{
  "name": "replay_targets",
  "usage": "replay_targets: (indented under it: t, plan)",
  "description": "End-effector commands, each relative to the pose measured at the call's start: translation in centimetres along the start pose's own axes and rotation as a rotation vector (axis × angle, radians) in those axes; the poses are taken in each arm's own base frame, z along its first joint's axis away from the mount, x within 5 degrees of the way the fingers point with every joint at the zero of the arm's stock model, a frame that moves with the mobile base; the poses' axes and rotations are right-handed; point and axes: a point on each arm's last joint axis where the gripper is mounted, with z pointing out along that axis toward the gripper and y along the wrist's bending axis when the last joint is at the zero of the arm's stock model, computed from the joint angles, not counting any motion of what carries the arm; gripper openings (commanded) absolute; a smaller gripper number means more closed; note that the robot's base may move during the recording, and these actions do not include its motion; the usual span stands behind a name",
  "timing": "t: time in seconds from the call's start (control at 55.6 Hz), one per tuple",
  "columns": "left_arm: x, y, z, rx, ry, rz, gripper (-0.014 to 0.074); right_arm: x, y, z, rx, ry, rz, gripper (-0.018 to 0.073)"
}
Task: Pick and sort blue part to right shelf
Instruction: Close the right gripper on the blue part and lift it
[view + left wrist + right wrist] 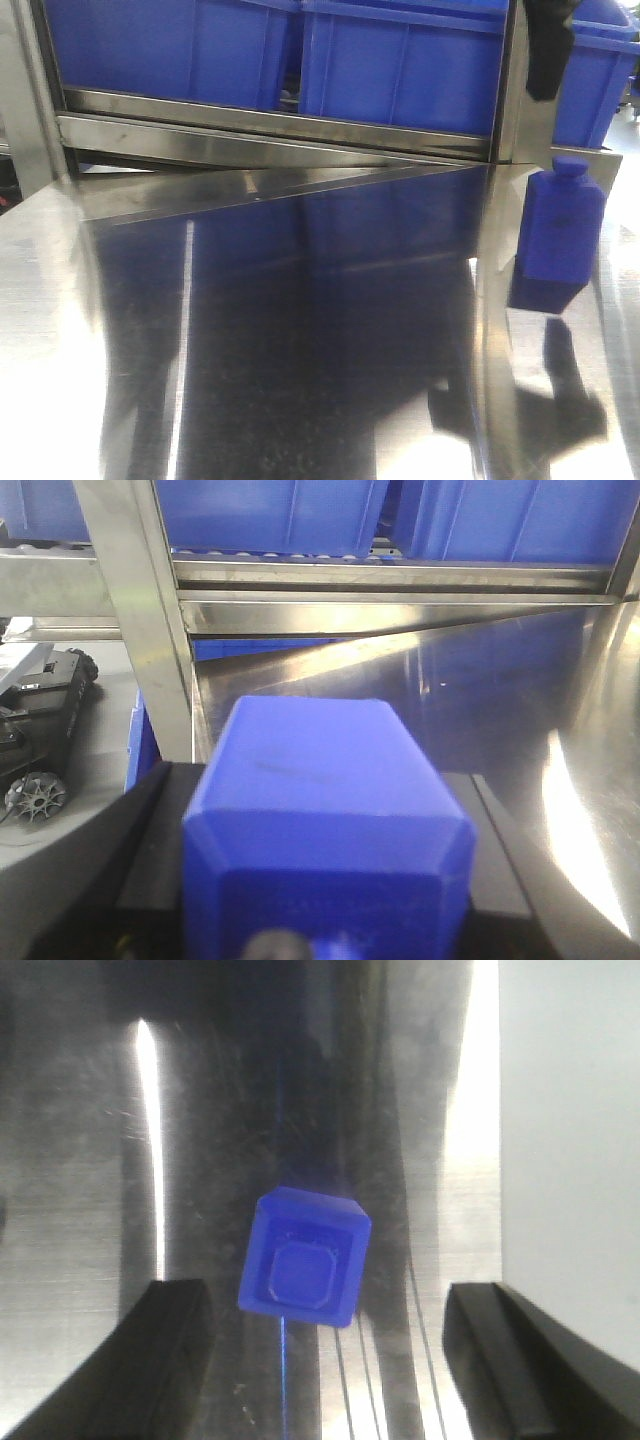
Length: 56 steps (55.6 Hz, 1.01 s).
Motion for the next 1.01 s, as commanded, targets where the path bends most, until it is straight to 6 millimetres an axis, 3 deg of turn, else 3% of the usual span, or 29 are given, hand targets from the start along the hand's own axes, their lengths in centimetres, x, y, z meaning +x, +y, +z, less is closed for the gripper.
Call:
replay_targets:
  t: [0.0, 0.431, 0.988]
  plan:
    - [-1.7, 0.0, -0.4, 0.002, -0.115, 0.003, 0.0211, -0.8, 0.2, -1.1, -0.021, -0.065, 0.008, 0.0586]
    - [-1.4, 0.0, -0.4, 0.004, -0.084, 0.003, 0.0318, -1.1, 0.9, 3.2, 0.014, 0.039, 0.010, 0.0586]
    - [-1.2, -0.1, -0.3, 0.006, -0.056, 0.003, 0.0318, -0.2, 1.7, 9.1, 0.020, 0.190, 0.042, 0.0564]
